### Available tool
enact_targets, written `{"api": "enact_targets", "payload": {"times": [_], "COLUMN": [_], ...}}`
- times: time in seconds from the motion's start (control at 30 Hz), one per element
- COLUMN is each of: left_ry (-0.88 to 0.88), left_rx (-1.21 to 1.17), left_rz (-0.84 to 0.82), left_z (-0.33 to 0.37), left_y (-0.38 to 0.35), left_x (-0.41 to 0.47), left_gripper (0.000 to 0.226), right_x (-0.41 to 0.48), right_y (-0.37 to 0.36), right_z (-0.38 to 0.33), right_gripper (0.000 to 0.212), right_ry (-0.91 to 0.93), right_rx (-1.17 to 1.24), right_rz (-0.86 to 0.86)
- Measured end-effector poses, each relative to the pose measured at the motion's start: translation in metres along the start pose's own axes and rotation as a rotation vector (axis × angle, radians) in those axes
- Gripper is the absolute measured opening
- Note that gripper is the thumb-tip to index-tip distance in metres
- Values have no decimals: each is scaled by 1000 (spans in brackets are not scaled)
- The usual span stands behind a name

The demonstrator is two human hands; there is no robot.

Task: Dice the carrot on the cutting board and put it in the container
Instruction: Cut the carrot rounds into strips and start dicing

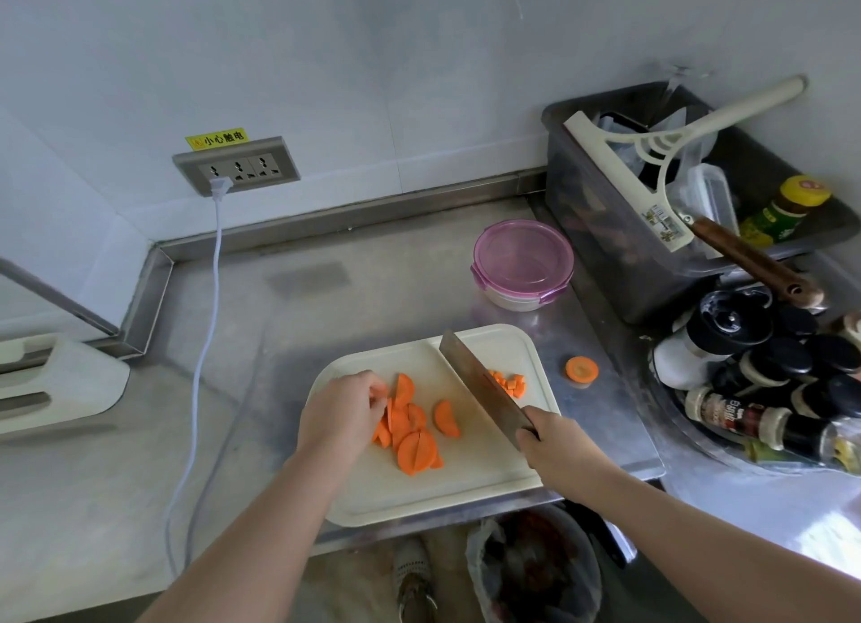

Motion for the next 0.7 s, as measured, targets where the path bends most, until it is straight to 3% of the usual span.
{"api": "enact_targets", "payload": {"times": [0.23, 0.37, 0.53, 0.7], "left_ry": [75, 124, 260, 263], "left_rx": [58, -201, -668, -609], "left_rz": [16, 81, -165, -150], "left_z": [6, 2, 24, 35], "left_y": [-9, 7, -43, -56], "left_x": [-5, -11, -23, -21], "left_gripper": [17, 11, 13, 15], "right_x": [-6, -8, -10, -13], "right_y": [11, 14, 16, 15], "right_z": [-12, -12, -8, -6], "right_gripper": [19, 15, 16, 15], "right_ry": [13, 3, -20, -23], "right_rx": [97, 160, 178, 189], "right_rz": [-7, -14, -15, -22]}}
Point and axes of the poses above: each hand's wrist, its own x-axis towards the middle knuckle, its own y-axis out of the back of the hand, z = x × y, the point moved 10 cm from there along x, towards the middle knuckle, and after that the axes turned 2 degrees about -y, right-handed, at the moved point
